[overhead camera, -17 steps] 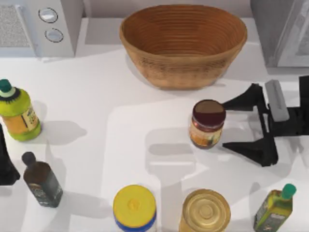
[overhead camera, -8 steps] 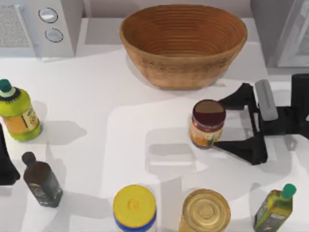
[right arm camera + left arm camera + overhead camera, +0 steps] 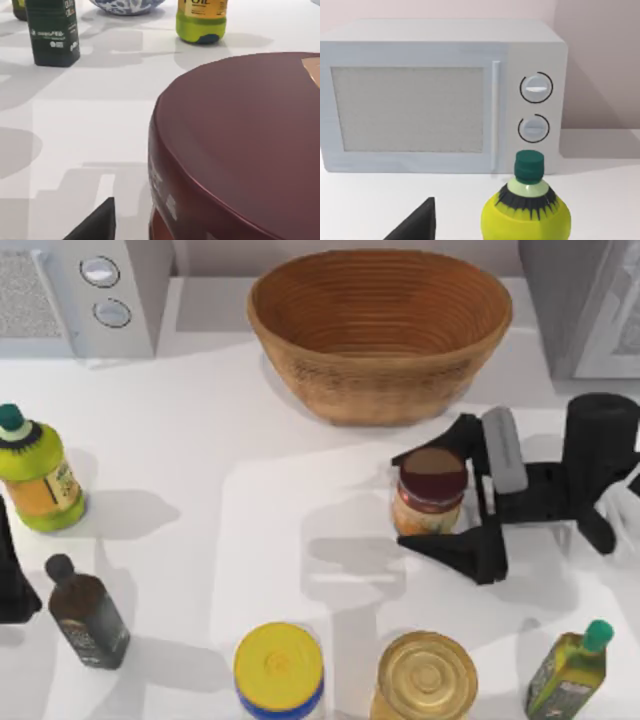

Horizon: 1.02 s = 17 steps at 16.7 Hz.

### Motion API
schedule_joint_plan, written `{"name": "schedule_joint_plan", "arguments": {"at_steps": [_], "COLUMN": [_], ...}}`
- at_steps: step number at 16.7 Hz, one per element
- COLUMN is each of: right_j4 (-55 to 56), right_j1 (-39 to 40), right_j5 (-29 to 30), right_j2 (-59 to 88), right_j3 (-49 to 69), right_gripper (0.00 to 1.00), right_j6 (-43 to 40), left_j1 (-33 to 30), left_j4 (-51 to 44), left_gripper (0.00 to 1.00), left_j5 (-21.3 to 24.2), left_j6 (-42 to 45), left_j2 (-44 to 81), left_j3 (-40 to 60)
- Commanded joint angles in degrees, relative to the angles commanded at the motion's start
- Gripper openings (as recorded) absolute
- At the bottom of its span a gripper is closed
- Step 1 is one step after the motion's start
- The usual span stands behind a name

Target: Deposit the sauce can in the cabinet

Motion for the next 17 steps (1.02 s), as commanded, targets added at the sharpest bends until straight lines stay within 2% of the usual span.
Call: {"name": "schedule_joint_plan", "arguments": {"at_steps": [4, 17], "right_j4": [0.4, 0.4], "right_j1": [0.2, 0.2], "right_j5": [0.2, 0.2], "right_j2": [0.0, 0.0], "right_j3": [0.0, 0.0], "right_gripper": [1.0, 0.02], "right_j6": [0.3, 0.3], "left_j1": [0.0, 0.0], "left_j4": [0.0, 0.0], "left_gripper": [1.0, 1.0], "left_j5": [0.0, 0.0], "left_j6": [0.0, 0.0], "left_j2": [0.0, 0.0], "left_j3": [0.0, 0.0]}}
